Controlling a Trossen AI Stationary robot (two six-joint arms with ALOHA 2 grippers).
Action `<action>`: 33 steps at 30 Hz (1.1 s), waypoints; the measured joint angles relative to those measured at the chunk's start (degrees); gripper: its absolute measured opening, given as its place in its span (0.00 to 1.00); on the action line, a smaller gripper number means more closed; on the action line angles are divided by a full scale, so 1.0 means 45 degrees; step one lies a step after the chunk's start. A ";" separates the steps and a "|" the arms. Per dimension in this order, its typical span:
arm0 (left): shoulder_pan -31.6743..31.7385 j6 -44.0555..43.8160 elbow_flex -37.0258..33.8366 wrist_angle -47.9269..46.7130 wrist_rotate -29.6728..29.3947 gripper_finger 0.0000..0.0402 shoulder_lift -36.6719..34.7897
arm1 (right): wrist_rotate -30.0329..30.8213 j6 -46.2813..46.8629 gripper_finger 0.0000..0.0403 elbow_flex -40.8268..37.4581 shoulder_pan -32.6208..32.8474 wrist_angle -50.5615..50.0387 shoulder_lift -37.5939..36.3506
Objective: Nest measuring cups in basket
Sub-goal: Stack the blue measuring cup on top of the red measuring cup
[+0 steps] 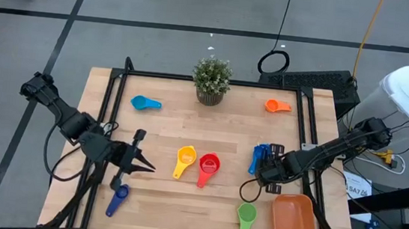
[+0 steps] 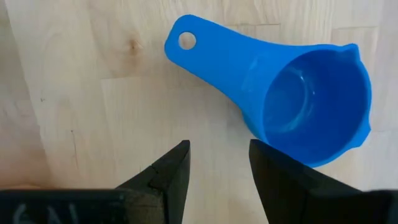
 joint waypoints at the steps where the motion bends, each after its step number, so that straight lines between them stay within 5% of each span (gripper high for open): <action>1: 0.0010 0.0050 0.0000 -0.0010 -0.0001 0.09 -0.0022 | 0.0006 -0.0104 0.39 0.0000 -0.0028 0.0004 0.0001; 20: 0.0326 0.0486 -0.0186 -0.0181 -0.0090 0.09 -0.0880 | 0.0260 -0.1179 0.39 -0.0645 -0.1278 0.0629 0.0006; 33: 0.0326 -0.0116 -0.4492 0.3377 0.0000 0.09 -0.3830 | 0.0344 -0.1169 0.39 -0.1316 -0.1292 0.1703 0.0011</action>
